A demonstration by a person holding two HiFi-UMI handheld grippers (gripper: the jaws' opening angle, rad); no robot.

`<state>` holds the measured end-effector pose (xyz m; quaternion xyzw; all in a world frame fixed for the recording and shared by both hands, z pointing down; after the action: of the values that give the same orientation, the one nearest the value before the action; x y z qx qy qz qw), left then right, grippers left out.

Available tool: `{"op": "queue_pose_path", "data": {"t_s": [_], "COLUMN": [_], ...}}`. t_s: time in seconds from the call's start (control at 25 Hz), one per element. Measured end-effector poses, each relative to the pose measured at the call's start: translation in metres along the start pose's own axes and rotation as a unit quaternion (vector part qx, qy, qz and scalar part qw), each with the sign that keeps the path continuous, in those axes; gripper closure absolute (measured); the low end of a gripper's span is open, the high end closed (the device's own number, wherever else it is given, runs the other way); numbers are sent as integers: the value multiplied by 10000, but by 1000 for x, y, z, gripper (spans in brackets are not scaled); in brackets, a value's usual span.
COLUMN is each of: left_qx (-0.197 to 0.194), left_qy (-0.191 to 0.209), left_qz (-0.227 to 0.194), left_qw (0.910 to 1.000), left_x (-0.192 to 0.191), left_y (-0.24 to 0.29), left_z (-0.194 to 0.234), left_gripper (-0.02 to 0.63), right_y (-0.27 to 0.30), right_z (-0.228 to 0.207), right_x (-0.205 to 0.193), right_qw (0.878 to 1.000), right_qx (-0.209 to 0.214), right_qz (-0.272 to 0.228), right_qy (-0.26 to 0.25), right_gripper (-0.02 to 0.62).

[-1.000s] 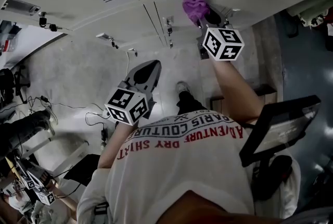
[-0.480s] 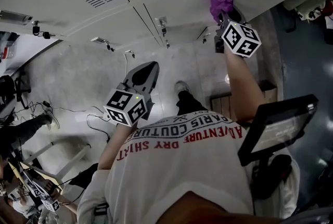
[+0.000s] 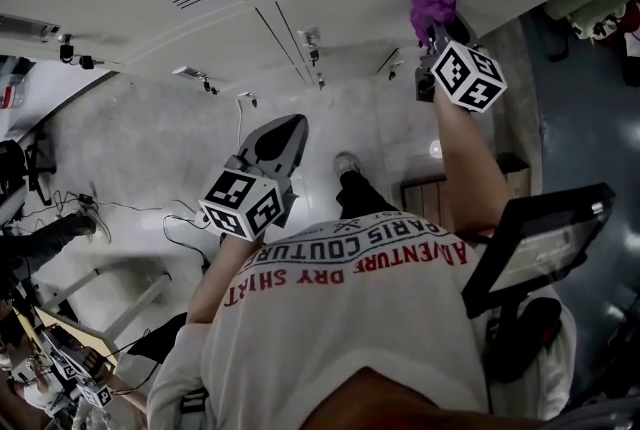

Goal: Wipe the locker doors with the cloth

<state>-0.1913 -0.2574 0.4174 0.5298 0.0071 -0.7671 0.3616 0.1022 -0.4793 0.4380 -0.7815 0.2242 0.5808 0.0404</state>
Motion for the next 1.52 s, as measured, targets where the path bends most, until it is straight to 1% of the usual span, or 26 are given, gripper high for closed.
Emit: {"op": "queue_pose_path", "data": {"t_s": [0.12,0.24,0.32,0.52,0.6,0.68,0.88,1.0,1.16,1.32,1.52], "left_qx": [64,108,137,307,361,386,478,497,519,498,386], "left_qy": [-45,-46,-32,-101,-147,-201,-310,-308,-275,-296,-208], "left_qz": [-36,-80,-117,-231,-259,-264,-254,-222,-211,-217,-94], "left_qw": [10000,9999,9998,9992,9989,9987,9981,9980,9981,9981,9990], "left_x": [-2,-2,-1,-4,-7,-10,-20,-22,-24,-26,-30], "left_y": [-3,-8,-12,-25,-28,-30,-36,-39,-42,-40,-34], "left_z": [5,8,9,18,22,26,33,36,38,36,31], "left_gripper": [604,604,604,604,604,604,604,604,604,604,604], "right_y": [-11,-23,-27,-19,-10,-1,21,37,48,55,58], "right_z": [18,49,71,119,136,151,177,185,190,186,187], "right_x": [5,4,-2,-30,-47,-65,-106,-122,-127,-127,-128], "right_qw": [9996,9972,9943,9855,9810,9768,9701,9675,9696,9744,9745], "right_qx": [242,687,1021,1676,1881,1999,2146,2109,1951,1744,1754], "right_qz": [-128,-257,-240,-27,119,305,728,944,1002,1038,1020], "right_qy": [-17,-121,-173,-250,-454,-700,-872,-1024,-1087,-972,-958], "right_gripper": [528,528,528,528,528,528,528,528,528,528,528]}}
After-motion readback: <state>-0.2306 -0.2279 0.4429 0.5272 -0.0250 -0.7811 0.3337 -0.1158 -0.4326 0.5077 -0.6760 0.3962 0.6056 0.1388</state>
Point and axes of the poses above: the fingertips, and each gripper's own axes: y forward along the fingers, z to its left, x out of its top, the point moved 9 cm from there along -y, backward along the fingers, and after that the axes turned 2 degrees about -x, right-handed, at the moved point
